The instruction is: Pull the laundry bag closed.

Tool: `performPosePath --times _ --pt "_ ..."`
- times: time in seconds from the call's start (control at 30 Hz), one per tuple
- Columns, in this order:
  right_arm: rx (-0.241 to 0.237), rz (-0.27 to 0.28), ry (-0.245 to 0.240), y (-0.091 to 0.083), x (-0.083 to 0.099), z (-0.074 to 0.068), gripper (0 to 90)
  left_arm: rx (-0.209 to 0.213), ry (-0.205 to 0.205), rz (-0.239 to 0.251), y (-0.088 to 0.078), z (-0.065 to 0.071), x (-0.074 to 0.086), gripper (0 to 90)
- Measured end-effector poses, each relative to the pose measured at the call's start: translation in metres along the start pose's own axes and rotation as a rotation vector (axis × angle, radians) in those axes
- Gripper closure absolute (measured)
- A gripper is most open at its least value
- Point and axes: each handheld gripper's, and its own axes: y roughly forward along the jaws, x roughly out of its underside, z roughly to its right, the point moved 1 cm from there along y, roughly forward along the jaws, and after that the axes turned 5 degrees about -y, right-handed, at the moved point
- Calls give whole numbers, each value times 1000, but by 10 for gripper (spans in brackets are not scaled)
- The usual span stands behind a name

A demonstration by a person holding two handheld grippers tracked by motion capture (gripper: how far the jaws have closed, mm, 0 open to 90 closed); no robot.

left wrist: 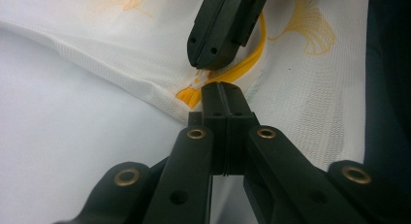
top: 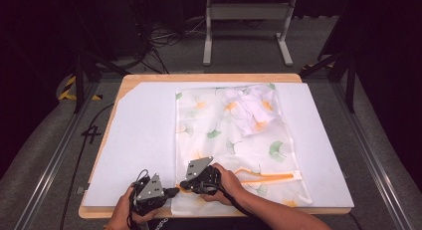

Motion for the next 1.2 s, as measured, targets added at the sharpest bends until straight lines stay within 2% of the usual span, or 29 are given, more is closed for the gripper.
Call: performPosePath --times 0.1,0.2,0.23,0.27,0.43,0.5,0.57,0.6,0.67,0.7,0.77,0.87,0.9,0.93,1.03,1.07,1.17,1.2 --pt "5 -3 -8 -2 0 -1 900 0 -7 -2 0 0 0 900" --pt "18 -1 -13 -4 0 -4 900 -4 -45 3 -1 0 0 900" --pt "18 -1 -13 -4 0 -4 900 -4 -45 3 -1 0 0 900" --pt "19 2 -14 -5 1 -4 900 -3 -74 8 -1 -1 0 900" --pt "32 -4 -26 -6 -1 -6 900 -15 -68 -7 -1 1 -2 900" --pt "29 -3 -31 -6 -1 -6 900 -10 -83 -1 0 0 -2 900" --pt "30 1 -31 -6 0 -6 900 14 -105 26 -3 -4 0 900" --pt "35 3 -34 -6 1 -6 900 1 -128 48 -7 -7 -1 900" --pt "36 3 -35 -6 3 -7 900 -5 -179 128 -16 -17 -5 900" --pt "42 -2 -37 -6 3 -7 900 -15 -186 148 -19 -21 -7 900" --pt "49 -5 -51 -6 3 -9 900 6 -185 161 -19 -27 -12 900" --pt "59 -8 -65 -5 2 -11 900 15 -186 132 -14 -29 -14 900" --pt "60 -8 -66 -5 2 -11 900 21 -187 136 -11 -31 -16 900" --pt "64 -14 -74 -5 2 -12 900 34 -154 121 -7 -31 -24 900" --pt "69 -16 -78 -6 2 -13 900 51 -149 111 -1 -30 -29 900" --pt "68 -15 -77 -6 2 -13 900 57 -154 96 3 -29 -29 900" --pt "67 -12 -84 -5 3 -14 900 32 -132 14 15 -26 -25 900" --pt "67 -12 -84 -5 3 -14 900 32 -132 14 15 -26 -25 900"
